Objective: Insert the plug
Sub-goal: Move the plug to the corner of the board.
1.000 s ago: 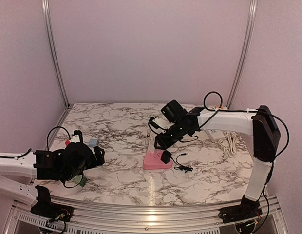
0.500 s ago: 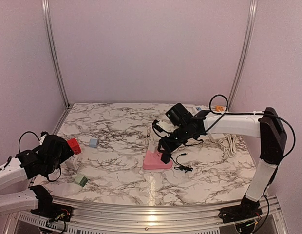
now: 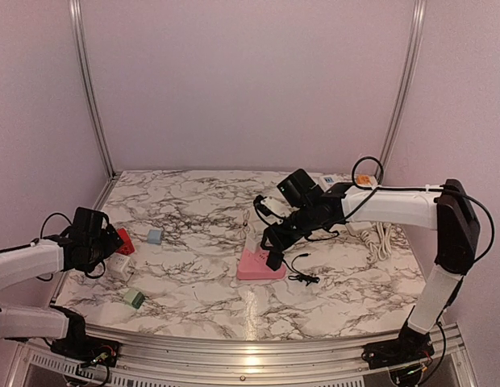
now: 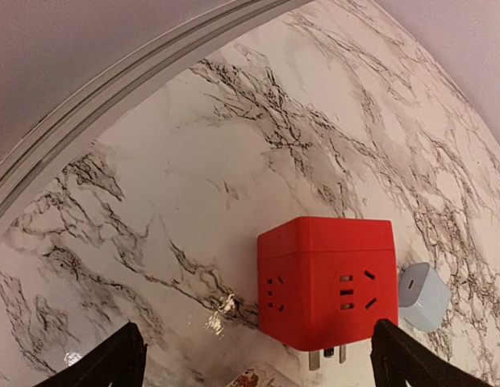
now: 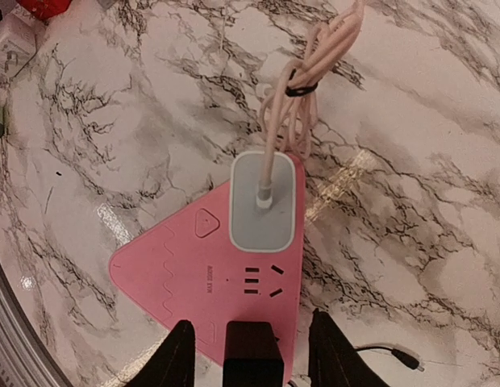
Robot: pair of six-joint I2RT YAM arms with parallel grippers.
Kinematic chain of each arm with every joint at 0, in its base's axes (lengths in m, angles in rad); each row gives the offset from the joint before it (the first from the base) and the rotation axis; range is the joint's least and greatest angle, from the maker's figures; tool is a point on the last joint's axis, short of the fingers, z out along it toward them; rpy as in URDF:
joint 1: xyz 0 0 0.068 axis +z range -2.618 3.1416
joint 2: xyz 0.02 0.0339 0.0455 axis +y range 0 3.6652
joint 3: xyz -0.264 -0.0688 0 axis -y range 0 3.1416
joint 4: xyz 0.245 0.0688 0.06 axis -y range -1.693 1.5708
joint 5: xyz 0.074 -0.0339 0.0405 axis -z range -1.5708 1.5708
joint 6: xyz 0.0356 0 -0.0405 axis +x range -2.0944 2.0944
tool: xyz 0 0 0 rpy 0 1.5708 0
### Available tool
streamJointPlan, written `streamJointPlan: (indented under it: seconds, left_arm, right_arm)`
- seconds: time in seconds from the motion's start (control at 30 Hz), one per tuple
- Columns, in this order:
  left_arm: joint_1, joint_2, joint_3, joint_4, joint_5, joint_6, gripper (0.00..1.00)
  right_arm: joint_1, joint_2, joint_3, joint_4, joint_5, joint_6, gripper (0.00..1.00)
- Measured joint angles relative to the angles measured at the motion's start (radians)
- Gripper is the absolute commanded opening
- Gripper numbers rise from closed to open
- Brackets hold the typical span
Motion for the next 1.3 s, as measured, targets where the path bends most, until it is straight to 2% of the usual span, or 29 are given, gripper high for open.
streamJointPlan:
  seconds: [0.17,0.37,0.53,0.73,0.9,0.93,0.97,1.13,1.3]
  left_arm:
    - [0.006,0.169,0.052,0.122,0.059,0.035,0.9]
    - [0.008,0.293,0.135,0.22,0.087,0.08,0.74]
    - [-0.008,0.409,0.203,0.279,0.139,0.1,0.73]
    - [-0.082,0.503,0.27,0.305,0.195,0.113,0.76]
    - [-0.083,0.406,0.27,0.287,0.19,0.116,0.89]
    - [-0.079,0.364,0.27,0.273,0.174,0.116,0.96]
    - [-0.078,0.316,0.271,0.256,0.156,0.115,0.99]
    - [-0.073,0.12,0.266,0.137,0.07,0.096,0.99]
    - [-0.073,-0.024,0.166,0.014,0.017,0.057,0.99]
  right_arm:
    - [0.0,0.0,-0.002,0.005,-0.008,0.0,0.42]
    - [0.0,0.0,-0.005,0.011,-0.011,0.0,0.42]
    - [0.0,0.0,-0.005,0.012,-0.014,0.0,0.42]
    - [0.0,0.002,-0.004,0.012,-0.023,0.001,0.41]
    - [0.0,0.007,-0.004,0.011,-0.032,0.003,0.41]
    - [0.0,0.007,-0.004,0.012,-0.034,0.003,0.41]
    - [0.0,0.007,-0.004,0.012,-0.034,0.003,0.41]
    - [0.001,0.007,-0.004,0.015,-0.034,0.004,0.41]
    - [0.006,0.008,-0.004,0.027,-0.035,0.004,0.41]
